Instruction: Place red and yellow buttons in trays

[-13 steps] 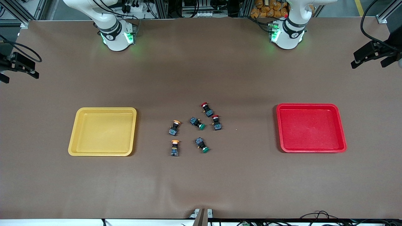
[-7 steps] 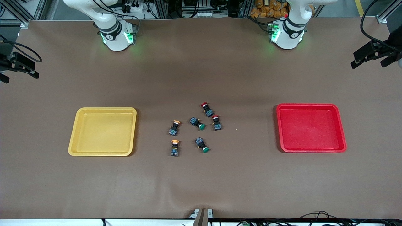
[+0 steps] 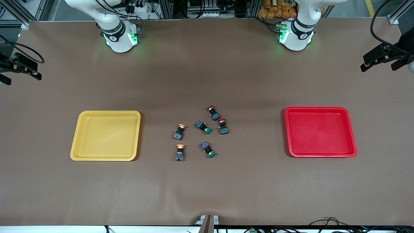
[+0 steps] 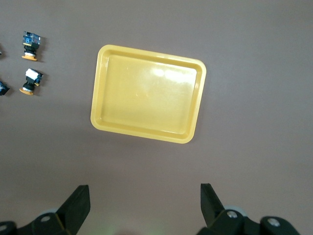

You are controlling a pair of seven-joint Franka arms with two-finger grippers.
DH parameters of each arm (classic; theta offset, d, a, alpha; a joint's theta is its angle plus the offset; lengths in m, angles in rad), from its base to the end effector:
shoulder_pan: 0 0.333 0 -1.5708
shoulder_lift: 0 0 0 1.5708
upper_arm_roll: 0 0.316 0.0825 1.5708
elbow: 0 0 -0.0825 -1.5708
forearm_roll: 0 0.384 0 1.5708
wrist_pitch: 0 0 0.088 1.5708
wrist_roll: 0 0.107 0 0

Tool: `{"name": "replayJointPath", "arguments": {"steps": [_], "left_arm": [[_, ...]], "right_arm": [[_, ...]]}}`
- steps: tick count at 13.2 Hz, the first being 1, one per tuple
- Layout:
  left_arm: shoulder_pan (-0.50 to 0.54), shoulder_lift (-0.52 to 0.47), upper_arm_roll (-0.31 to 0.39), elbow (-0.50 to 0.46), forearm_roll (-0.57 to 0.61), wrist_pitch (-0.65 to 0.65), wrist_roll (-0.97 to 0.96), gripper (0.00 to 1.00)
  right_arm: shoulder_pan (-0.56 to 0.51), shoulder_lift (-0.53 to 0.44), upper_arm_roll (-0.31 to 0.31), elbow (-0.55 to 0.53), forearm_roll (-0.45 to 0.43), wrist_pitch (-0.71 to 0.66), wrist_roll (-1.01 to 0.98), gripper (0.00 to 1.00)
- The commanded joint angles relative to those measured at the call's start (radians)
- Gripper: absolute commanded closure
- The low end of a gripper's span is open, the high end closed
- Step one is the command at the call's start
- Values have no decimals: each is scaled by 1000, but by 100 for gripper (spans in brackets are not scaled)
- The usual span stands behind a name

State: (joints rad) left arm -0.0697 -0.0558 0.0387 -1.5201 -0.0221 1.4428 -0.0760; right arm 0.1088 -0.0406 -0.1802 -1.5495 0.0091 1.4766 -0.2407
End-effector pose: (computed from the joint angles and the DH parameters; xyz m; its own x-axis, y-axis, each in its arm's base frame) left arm 0.5232 -0.0181 0.6671 0.9988 0.0420 -0.0233 0.0426 -0.9988 0.0224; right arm 0.5310 -0.0392 0.6481 0.9851 0.1697 -0.0281 0.1691 -0.9853 -0.0237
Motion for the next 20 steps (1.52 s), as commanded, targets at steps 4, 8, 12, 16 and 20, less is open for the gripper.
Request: {"name": "replayJointPath", "arguments": {"steps": [4,8,12,16,20], "left_arm": [[-5,11,-9,23,24,10,-13,0],[-18,10,-13,24,111,13,-10,0],[-15,4,-19,24,113,13,-7,0],[-18,13,-23,18,103,11,12,0],[-22,98,-31,12,102,-2,7,0]], "right_arm": [[67,24,18,35,25,-29,41,0],[181,100,19,37,132,-19,187,0],[369,247,19,51,135,137,385,0],[477,442,21,40,146,350,452,0],[552,591,19,-33,173,584,491,0]]}}
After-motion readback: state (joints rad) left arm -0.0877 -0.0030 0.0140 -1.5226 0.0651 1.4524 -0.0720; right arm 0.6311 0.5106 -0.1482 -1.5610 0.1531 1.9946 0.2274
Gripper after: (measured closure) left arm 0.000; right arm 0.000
